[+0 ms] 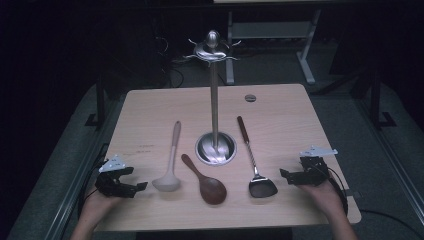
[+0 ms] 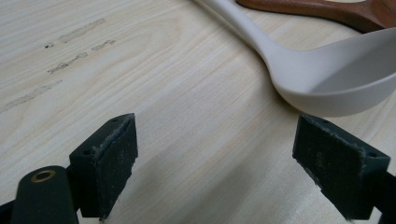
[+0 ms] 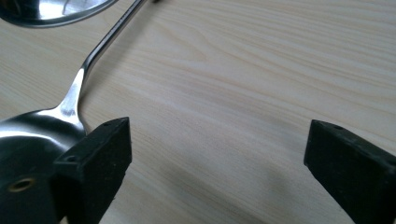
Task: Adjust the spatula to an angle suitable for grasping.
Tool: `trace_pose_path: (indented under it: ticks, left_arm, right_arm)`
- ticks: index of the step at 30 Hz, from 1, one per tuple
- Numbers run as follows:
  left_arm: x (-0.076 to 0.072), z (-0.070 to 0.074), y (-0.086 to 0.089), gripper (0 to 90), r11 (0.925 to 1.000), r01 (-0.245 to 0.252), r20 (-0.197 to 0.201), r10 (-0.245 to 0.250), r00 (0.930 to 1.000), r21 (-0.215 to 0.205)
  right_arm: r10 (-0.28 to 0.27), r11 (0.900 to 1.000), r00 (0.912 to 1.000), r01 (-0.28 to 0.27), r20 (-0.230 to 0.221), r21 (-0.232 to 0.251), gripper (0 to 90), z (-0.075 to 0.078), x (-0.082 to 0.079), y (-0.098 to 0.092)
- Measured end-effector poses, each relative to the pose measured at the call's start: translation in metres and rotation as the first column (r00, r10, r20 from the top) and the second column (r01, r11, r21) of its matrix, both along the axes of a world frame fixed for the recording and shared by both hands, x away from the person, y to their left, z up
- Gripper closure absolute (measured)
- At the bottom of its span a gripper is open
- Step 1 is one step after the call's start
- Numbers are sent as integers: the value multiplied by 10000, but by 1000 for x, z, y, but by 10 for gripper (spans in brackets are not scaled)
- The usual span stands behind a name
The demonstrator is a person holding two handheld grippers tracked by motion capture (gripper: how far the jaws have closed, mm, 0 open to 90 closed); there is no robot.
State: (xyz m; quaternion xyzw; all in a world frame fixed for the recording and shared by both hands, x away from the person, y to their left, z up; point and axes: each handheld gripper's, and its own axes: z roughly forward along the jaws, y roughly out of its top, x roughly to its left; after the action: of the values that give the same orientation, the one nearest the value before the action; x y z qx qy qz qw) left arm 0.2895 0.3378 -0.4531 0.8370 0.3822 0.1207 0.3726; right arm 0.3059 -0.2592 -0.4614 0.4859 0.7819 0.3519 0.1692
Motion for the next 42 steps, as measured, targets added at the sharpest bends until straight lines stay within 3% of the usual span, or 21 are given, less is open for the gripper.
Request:
trace_pose_path:
  ticks: [1, 7, 8, 10, 11, 16, 19, 24, 30, 34, 42]
  left_arm:
    - [1, 0, 1, 139, 9997, 131, -5, -131, 9999, 202]
    - [2, -1, -3, 139, 10000, -31, -91, 30, 10000, -47]
    - [3, 0, -1, 139, 9998, 130, -18, -130, 9999, 130]
    - [2, 0, -2, 139, 10000, 10, -33, -10, 10000, -29]
    - [2, 0, -2, 139, 10000, -29, -53, 28, 10000, -70]
    - [3, -1, -1, 140, 10000, 75, -68, -75, 9999, 12]
    - [3, 0, -1, 140, 10000, -9, -122, 8, 9999, -72]
    - [5, 1, 0, 143, 9999, -15, -68, 14, 10000, -110]
    - [4, 2, 0, 143, 9998, -71, -76, 69, 9999, -176]
    - [3, 3, 0, 144, 9995, -135, -83, 133, 9999, -286]
    - [3, 3, 0, 148, 9996, -22, -71, 20, 10000, -276]
  right_arm:
    - [0, 10000, 10000, 0, 0, 0, 85, 0, 0, 0]
    - [-19, 9996, 10000, 21, -60, 266, 146, 4, -3, -2]
    - [-20, 9995, 9999, 24, -119, 323, 163, 5, -3, -2]
    - [13, 9988, 9992, 7, -401, 488, 251, 6, -3, -1]
    - [13, 9988, 9992, 7, -401, 488, 251, 6, -3, -1]
    - [206, 9985, 9991, -188, -358, 510, 478, 16, -2, 4]
    - [347, 9981, 9985, -324, -427, 521, 663, 21, -1, 10]
    - [821, 9966, 9954, -816, -492, 108, 889, 28, 4, 24]
    - [1355, 9908, 9887, -1354, -641, 67, 900, 33, 12, 41]
    - [2010, 9793, 9771, -2022, -694, -117, 900, 36, 20, 63]
    - [2636, 9629, 9610, -2673, -831, -374, 900, 36, 32, 93]
